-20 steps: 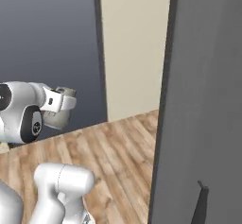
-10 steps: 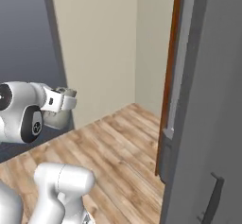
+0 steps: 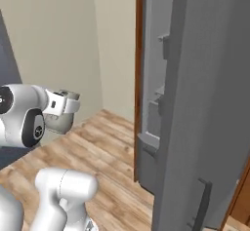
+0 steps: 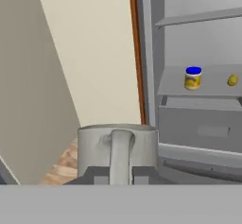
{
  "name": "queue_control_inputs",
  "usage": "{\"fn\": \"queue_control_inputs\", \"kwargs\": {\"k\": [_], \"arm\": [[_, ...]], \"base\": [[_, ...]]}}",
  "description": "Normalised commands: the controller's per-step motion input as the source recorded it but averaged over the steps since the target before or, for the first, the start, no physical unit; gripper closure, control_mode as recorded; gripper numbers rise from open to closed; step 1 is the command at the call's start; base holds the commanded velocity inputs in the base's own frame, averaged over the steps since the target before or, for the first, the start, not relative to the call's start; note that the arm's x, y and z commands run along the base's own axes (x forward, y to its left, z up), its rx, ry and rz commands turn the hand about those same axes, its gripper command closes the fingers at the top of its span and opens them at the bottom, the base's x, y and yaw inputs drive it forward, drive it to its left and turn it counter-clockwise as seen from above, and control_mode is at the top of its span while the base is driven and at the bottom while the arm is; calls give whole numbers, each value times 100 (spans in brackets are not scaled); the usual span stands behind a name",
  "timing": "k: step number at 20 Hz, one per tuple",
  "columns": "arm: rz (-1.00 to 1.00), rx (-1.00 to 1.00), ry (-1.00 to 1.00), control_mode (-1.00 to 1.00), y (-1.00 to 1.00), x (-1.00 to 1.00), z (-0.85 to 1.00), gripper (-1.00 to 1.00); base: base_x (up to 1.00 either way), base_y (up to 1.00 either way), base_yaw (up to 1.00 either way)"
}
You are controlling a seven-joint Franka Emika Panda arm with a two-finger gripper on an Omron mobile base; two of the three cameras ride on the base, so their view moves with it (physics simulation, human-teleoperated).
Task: Move the mayonnaise and corn from the top shelf to the second highest shelf to make space. Then, place the pitcher from the counter on the cleared top shelf.
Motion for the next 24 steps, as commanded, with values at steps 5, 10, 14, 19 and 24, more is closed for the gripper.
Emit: {"fn": "queue_control_inputs", "kwargs": {"k": [5, 10, 14, 19, 24], "arm": [[0, 0, 0, 100, 0, 0, 0, 100], [0, 0, 0, 100, 0, 0, 0, 100], [0, 0, 0, 100, 0, 0, 0, 100], [0, 0, 0, 100, 0, 0, 0, 100], [0, 0, 0, 100, 0, 0, 0, 100]], "base": [[67, 4, -36], [63, 2, -36], [57, 4, -35], [56, 14, -33], [54, 28, -29]]}}
